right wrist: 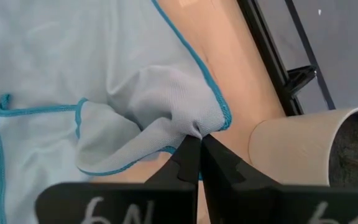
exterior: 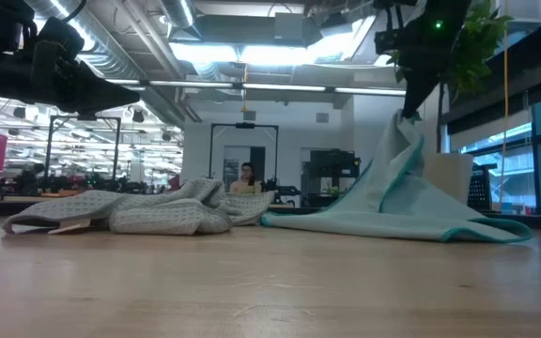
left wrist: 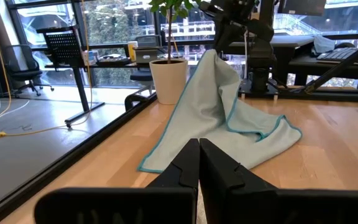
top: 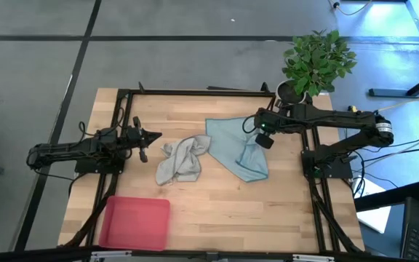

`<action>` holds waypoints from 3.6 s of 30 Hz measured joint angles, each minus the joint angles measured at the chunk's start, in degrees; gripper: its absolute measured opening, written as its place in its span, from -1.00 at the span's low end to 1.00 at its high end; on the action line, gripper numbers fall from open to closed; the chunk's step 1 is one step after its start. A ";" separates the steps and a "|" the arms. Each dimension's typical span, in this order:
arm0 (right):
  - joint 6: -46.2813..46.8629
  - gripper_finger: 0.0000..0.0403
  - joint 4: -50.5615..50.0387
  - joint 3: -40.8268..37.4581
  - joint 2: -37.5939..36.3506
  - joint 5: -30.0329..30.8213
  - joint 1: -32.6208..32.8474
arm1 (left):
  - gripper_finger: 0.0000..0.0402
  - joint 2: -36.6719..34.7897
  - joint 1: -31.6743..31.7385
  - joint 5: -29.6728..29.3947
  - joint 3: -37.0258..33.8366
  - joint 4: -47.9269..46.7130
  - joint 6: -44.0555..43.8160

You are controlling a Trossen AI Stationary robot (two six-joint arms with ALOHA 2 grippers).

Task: Roll microfiber towels into tight, uniform cylinder then place into a basket
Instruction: Fold the blue towel

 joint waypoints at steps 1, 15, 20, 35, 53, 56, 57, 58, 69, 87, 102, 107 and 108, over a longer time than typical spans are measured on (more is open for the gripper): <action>-0.07 -0.95 0.00 0.00 0.00 0.00 0.00 | -1.00 0.01 0.00 0.00 0.02 -0.02 0.00; -1.58 -0.95 0.02 0.00 0.00 -3.61 0.00 | -1.00 0.02 -0.02 1.69 0.01 3.61 -1.31; -0.56 -0.95 0.51 0.00 0.00 -3.58 0.00 | -1.00 0.00 -0.02 -0.06 0.00 9.53 -0.28; 1.45 -0.95 1.23 0.00 -0.02 -3.63 0.00 | -1.00 19.21 0.00 -11.19 19.53 1.27 -1.75; -3.29 -0.95 2.52 0.00 -0.02 -3.58 0.00 | -1.00 64.80 5.18 -7.57 61.06 -31.78 -10.50; -4.24 -0.95 2.52 0.00 -0.02 -3.61 -0.01 | -1.00 68.62 6.59 -4.56 64.09 -34.10 -10.85; -4.24 -0.95 2.52 0.00 -0.02 -3.60 0.00 | -1.00 69.50 7.02 -4.25 64.62 -34.48 -11.12; -4.26 -0.95 2.52 0.00 -0.02 -3.61 0.00 | -1.00 70.18 7.33 -4.05 64.99 -34.84 -11.42; -4.17 -0.95 2.52 0.00 -0.02 -3.62 -0.02 | -0.82 72.50 10.35 -3.89 65.53 -36.70 -12.56; -3.96 -0.95 4.90 0.00 -0.02 -3.63 -0.02 | -0.60 91.00 18.18 5.14 72.39 -33.04 -16.70; -3.94 -0.95 5.08 0.00 -0.02 -3.65 -0.01 | -0.60 107.03 18.86 9.26 83.23 -33.66 -13.53; -4.00 -0.95 5.07 0.00 -0.02 -3.65 -0.02 | -0.60 110.10 19.15 9.51 83.25 -33.80 -13.47; -4.02 -0.95 5.07 0.00 -0.02 -3.65 -0.01 | -0.60 110.60 19.13 9.51 83.25 -33.83 -13.49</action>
